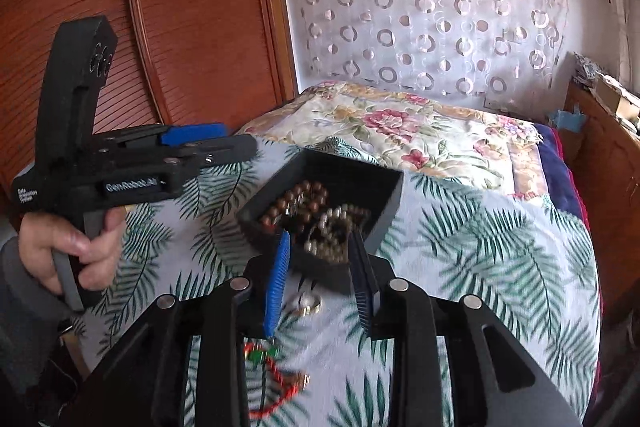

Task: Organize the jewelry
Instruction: 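Lower the pearls into the box with the right tool while the left tool opens over the box, then grasp the red string bracelet with the right tool and lift it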

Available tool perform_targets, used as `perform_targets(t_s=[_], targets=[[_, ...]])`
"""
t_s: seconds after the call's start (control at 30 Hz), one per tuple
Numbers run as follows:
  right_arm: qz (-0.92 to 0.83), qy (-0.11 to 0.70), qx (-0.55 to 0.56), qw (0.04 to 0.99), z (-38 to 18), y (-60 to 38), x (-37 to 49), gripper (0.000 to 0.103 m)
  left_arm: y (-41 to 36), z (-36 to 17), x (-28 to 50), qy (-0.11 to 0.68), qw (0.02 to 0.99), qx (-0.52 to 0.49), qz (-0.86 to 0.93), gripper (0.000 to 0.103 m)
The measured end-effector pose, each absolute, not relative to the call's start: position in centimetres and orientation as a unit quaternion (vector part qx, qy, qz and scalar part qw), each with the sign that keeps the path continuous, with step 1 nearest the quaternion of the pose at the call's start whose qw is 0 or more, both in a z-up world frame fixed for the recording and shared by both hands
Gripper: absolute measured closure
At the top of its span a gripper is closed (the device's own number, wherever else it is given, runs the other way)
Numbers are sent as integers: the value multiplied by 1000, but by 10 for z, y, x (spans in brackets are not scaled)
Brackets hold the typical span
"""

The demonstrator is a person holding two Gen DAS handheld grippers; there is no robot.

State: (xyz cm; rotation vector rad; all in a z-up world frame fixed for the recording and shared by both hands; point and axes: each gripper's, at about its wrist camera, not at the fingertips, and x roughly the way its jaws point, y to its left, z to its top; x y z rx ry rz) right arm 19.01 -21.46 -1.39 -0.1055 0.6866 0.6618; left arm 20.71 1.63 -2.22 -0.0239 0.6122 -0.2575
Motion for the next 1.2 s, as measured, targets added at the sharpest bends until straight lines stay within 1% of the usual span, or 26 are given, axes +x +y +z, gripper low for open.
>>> perform_targets(t_s=[0.07,0.23,0.33,0.4,0.5,0.6,0.67,0.93,1.0,1.03,1.07,1.2], targets=[[316,335,-52,886,-21,-221,176,70,17,-29,192,304,944,-9,-129,45],[314,357,-50,878,-43,-230,149,70,14,-50,159,316,939,-8,-133,39],[311,369,-58,874,-57,-230,140,70,15,-61,145,321,938,-6,-130,33],[313,377,-57,870,-65,-231,137,70,15,-68,136,324,937,-7,-131,26],[313,392,-54,864,-76,-230,133,70,17,-75,130,328,936,-7,-127,22],[317,403,-54,857,-83,-225,132,71,18,-79,124,330,935,-11,-129,21],[316,412,-65,852,-89,-218,131,75,18,-80,121,331,935,-15,-128,21],[297,433,-82,847,-102,-208,131,81,22,-84,113,334,934,-16,-126,21],[291,429,-100,849,-102,-204,129,89,23,-84,112,333,934,-16,-125,21],[289,426,-108,850,-103,-204,128,96,23,-83,112,333,935,-18,-125,21],[289,425,-113,850,-103,-203,128,98,24,-83,112,332,935,-20,-126,21],[311,416,-103,848,-96,-206,124,99,25,-82,111,330,936,-20,-122,21]])
